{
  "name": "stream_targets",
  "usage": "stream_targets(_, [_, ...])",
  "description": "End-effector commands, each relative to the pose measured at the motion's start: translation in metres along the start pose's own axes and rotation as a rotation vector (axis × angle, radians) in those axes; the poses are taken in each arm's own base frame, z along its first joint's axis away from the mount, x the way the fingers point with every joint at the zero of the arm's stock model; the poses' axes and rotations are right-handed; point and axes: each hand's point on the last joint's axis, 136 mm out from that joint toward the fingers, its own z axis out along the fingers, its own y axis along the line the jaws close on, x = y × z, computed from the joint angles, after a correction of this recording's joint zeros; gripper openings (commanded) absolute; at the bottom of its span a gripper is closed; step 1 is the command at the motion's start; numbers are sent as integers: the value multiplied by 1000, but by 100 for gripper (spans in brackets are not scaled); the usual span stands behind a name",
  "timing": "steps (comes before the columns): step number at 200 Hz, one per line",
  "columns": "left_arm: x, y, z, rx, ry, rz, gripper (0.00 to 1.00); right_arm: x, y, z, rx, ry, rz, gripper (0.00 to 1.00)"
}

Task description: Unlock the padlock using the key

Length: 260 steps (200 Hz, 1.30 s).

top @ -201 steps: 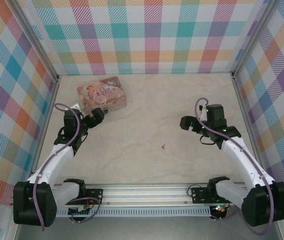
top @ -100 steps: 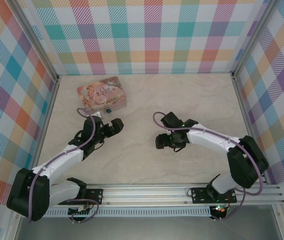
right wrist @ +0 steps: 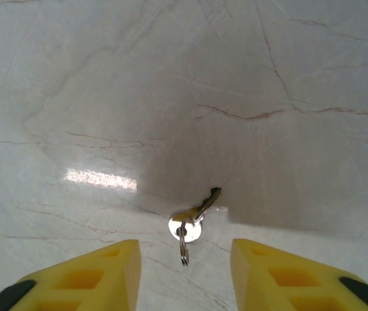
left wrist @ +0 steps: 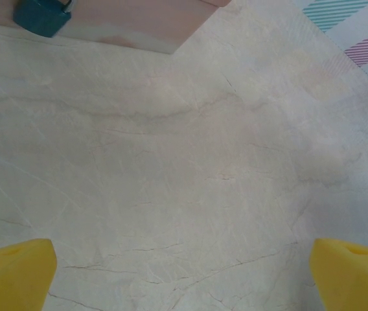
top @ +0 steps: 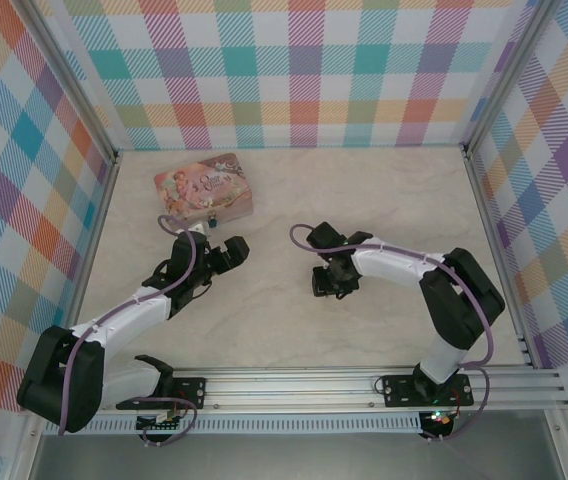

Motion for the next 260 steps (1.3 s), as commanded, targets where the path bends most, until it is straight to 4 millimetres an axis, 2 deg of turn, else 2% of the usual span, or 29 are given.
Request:
stream_targets(1, [-4, -3, 0, 4, -21, 16, 100, -3, 7, -1, -7, 13, -19, 37])
stream_targets(64, [-4, -2, 2, -2, -19, 16, 100, 1, 7, 10, -2, 51, -24, 25])
stream_targets(215, [-5, -6, 1, 9, -15, 16, 100, 19, -13, 27, 78, 105, -21, 13])
stream_targets(260, [-6, -14, 0, 47, -12, 11, 100, 12, -16, 16, 90, 49, -39, 3])
